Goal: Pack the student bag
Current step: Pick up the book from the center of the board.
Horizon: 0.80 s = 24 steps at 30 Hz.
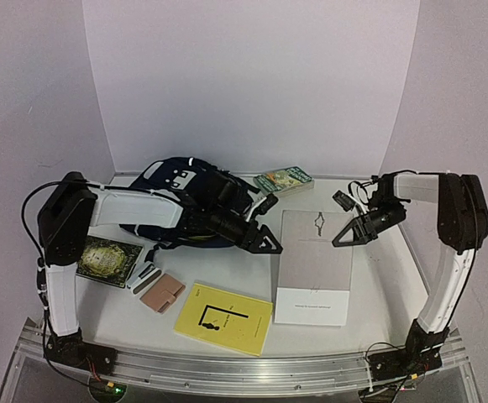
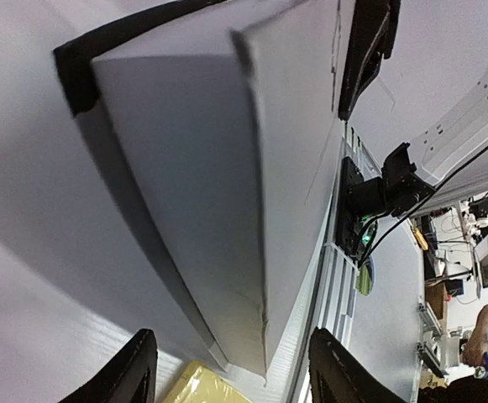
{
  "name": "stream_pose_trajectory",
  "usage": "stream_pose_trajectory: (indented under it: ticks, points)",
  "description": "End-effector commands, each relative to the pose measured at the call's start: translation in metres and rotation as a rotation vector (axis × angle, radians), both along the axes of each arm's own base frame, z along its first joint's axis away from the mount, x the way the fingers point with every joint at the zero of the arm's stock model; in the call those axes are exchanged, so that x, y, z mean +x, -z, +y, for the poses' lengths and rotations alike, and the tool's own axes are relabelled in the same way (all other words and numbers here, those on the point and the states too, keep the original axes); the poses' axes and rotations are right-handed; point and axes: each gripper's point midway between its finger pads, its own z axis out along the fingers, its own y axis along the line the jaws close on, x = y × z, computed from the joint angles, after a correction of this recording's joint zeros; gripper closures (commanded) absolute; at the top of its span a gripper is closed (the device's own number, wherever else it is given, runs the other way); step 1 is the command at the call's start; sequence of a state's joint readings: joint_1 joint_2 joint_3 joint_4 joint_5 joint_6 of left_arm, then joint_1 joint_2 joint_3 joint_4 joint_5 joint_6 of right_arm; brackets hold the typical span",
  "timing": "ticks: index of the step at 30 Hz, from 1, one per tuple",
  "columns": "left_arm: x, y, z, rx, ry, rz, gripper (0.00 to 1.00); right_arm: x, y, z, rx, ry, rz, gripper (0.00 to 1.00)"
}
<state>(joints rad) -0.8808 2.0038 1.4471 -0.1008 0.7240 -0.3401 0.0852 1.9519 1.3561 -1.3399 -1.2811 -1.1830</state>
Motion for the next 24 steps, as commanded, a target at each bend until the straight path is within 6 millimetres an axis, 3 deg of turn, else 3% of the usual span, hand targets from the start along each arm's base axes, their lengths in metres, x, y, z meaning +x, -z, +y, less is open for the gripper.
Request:
stream_pose_trajectory:
  ticks: [1, 4, 8, 14, 24]
  points:
    - [0.002, -0.068, 0.039, 0.039, -0.040, -0.220, 0.09, -0.027, -0.052, 0.006, -0.043, -0.022, 0.070, 0.70]
    - [-0.003, -0.089, 0.061, 0.084, -0.051, -0.301, 0.00, -0.027, -0.053, 0.010, -0.122, -0.038, -0.004, 0.72]
    - [-0.011, -0.104, 0.069, 0.116, -0.015, -0.331, 0.00, -0.030, -0.056, 0.024, -0.257, -0.064, -0.170, 0.72]
    - [-0.025, -0.112, 0.060, 0.080, 0.090, -0.339, 0.00, -0.044, -0.073, 0.053, -0.344, -0.156, -0.336, 0.73]
    - [-0.062, -0.096, 0.040, 0.005, 0.265, -0.270, 0.00, -0.070, -0.093, 0.088, -0.363, -0.273, -0.480, 0.75]
